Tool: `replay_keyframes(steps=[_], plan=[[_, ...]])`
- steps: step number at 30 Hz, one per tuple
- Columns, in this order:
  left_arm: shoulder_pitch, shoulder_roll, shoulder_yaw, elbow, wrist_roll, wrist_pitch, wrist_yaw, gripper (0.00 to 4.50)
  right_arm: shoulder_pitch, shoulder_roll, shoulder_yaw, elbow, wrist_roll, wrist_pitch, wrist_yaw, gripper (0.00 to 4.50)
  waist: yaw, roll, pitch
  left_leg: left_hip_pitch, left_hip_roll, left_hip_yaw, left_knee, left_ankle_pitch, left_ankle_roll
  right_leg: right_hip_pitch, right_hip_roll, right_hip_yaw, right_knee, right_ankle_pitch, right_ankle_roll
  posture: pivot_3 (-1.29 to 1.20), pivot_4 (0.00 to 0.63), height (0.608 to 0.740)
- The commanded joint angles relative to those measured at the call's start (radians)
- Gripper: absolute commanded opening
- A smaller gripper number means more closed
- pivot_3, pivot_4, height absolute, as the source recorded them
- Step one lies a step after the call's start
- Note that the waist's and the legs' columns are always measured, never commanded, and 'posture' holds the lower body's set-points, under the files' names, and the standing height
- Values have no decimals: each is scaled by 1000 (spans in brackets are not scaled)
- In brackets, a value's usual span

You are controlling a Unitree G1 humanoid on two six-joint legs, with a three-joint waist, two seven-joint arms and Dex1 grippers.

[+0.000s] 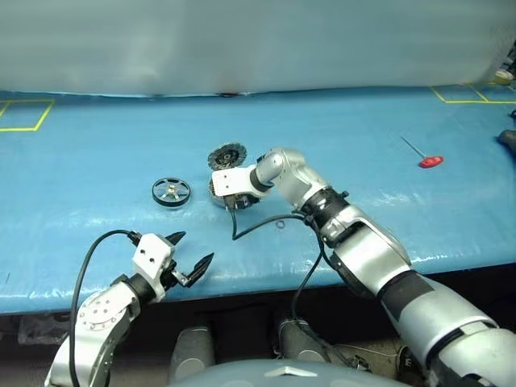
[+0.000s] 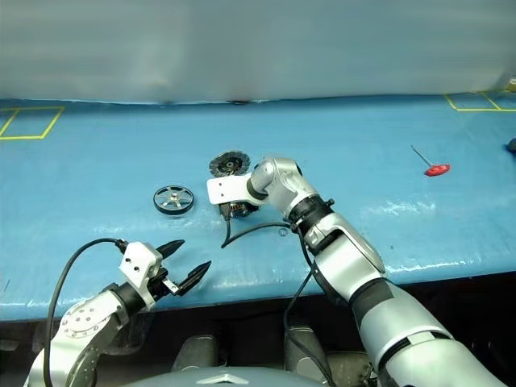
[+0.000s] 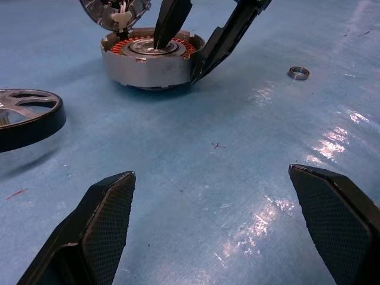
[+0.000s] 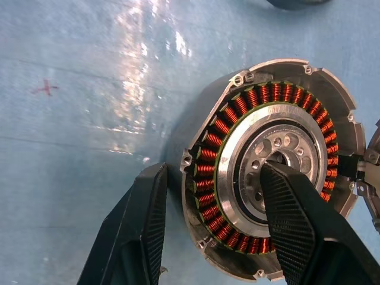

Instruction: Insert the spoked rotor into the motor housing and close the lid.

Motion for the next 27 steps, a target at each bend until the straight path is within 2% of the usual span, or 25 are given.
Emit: replay_keyframes(steps=[1, 8, 18, 25, 27], plan=[[-8, 2, -2, -20, -8, -2, -10, 4500, 170, -15, 75, -190, 38, 86, 120, 2034, 1, 0, -5, 1, 0, 0, 0, 0, 0, 1, 0, -1, 0, -2, 2, 0, 150, 740], [9, 11, 12, -24, 8, -20, -12, 4500, 306, -33, 113, -430, 43, 206, 150, 2034, -3, -1, -7, 15, 4, 0, -1, -4, -6, 7, 1, -1, 0, -6, 1, 0, 150, 740], [60, 25, 46, -46, 10, -42, -13, 4500, 321, 6, 124, -435, 51, 252, 113, 2034, -8, -4, -9, 18, 10, 1, -7, -7, -10, 4, 6, 0, 0, -9, -5, 0, 150, 740], [62, 23, 39, -48, 8, -38, -12, 4500, 319, 12, 125, -447, 59, 269, 86, 4315, -6, -7, -11, 18, 11, 2, -15, -7, -10, 4, 11, 0, 0, -12, -11, 0, 150, 740], [59, 23, 35, -46, 7, -37, -14, 4500, 317, 8, 125, -455, 66, 274, 83, 4459, -6, -7, -11, 18, 12, 1, -15, -7, -10, 4, 12, 0, 0, -13, -12, 0, 150, 740]])
